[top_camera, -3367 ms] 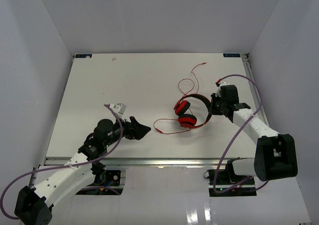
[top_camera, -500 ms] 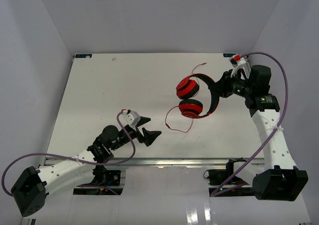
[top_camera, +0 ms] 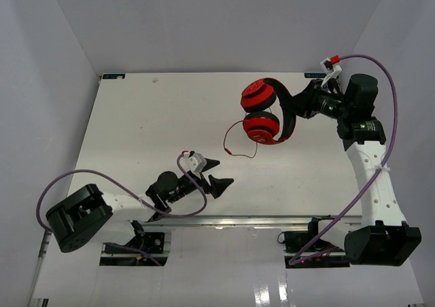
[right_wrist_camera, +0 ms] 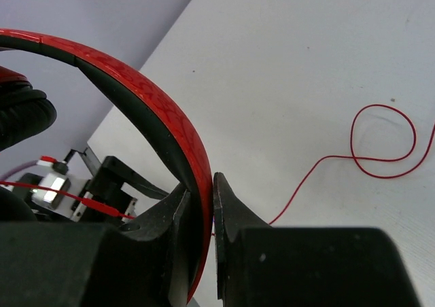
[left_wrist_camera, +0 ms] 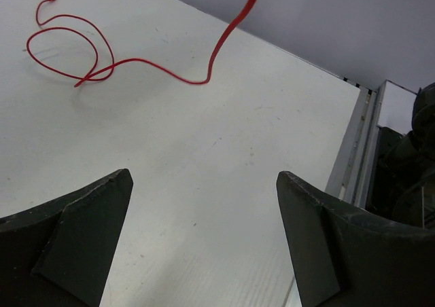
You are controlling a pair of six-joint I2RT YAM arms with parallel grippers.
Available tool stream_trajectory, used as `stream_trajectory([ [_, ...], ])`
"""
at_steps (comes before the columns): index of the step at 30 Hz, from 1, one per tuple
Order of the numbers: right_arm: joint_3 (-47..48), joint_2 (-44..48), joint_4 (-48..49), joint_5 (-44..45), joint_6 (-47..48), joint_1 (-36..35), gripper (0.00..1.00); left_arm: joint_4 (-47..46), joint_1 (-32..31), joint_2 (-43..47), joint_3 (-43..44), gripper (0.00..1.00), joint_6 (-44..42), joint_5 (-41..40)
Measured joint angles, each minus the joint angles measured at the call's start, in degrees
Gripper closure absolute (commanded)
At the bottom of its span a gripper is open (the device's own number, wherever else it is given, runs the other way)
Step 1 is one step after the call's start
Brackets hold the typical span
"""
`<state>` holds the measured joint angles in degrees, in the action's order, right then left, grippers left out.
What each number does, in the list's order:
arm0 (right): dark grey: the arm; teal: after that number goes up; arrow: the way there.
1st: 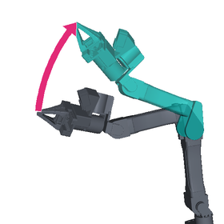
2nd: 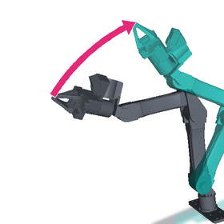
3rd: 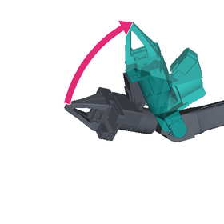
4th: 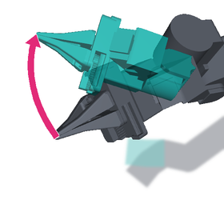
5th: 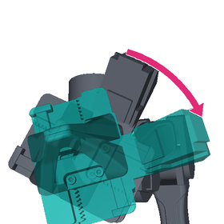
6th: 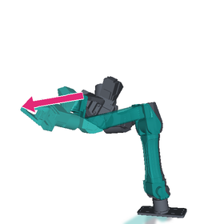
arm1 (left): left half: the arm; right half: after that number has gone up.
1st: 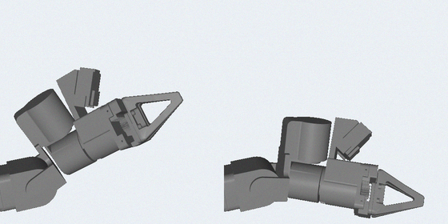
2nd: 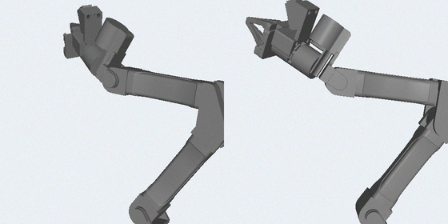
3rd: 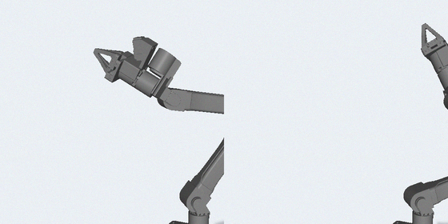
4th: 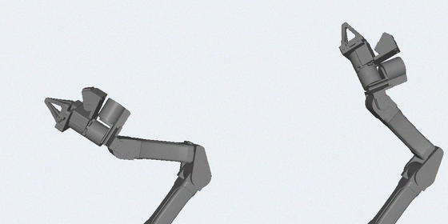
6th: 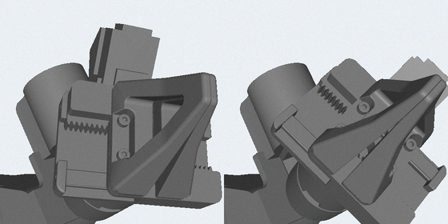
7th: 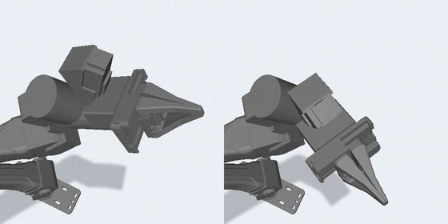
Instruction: Wrap the headphones
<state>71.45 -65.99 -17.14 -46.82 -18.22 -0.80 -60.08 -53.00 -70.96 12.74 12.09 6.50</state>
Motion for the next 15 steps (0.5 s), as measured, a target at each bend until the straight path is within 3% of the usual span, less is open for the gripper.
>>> stream_trajectory([
  [6,1.76,-0.66,2.96,-2.18,-6.16,-0.01,0.92,-10.85,-0.42,-13.68,3.35,0.02,-1.67,-3.8],
  [15,2.27,-0.81,4.33,-3.32,-9.26,0.0,0.92,-14.91,-1.53,-24.08,13.04,0.02,-4.17,-3.96],
])
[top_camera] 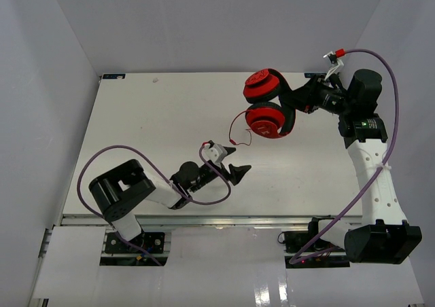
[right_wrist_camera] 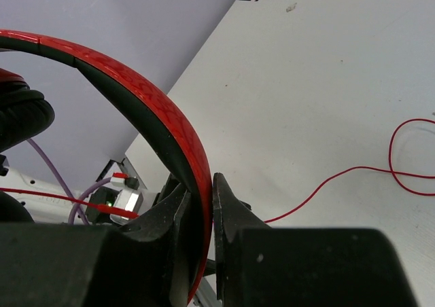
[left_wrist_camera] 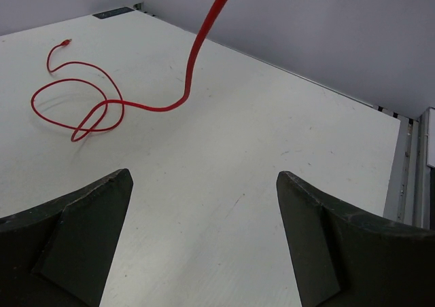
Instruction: Wrap the headphones
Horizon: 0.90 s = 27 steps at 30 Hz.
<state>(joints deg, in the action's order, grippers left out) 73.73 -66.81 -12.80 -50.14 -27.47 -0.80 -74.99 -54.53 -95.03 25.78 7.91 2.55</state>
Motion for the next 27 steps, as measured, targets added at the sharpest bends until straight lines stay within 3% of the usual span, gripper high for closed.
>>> stream_trajectory([
  [13,-0.47,0.07,1.46,-1.46,-2.39,0.0,0.92,-1.29,-0.71,-9.17,11.0,0.12,-5.43,-4.89],
  [18,-1.4,0.56,1.86,-1.64,-2.72,0.0,0.92,-1.2,-0.73,-13.56,15.14,0.32,-5.61,-5.25],
  [20,-1.9,0.86,1.95,-1.76,-2.86,0.0,0.92,-1.13,-0.73,-13.99,15.87,0.35,-5.63,-5.67],
  [22,-2.32,1.12,2.1,-1.95,-2.95,0.0,0.92,-1.14,-0.73,-14.14,16.39,0.33,-5.62,-6.24],
  [27,-3.09,1.87,2.3,-2.4,-3.2,0.0,0.92,-1.35,-0.73,-14.15,17.05,0.11,-5.91,-8.09],
])
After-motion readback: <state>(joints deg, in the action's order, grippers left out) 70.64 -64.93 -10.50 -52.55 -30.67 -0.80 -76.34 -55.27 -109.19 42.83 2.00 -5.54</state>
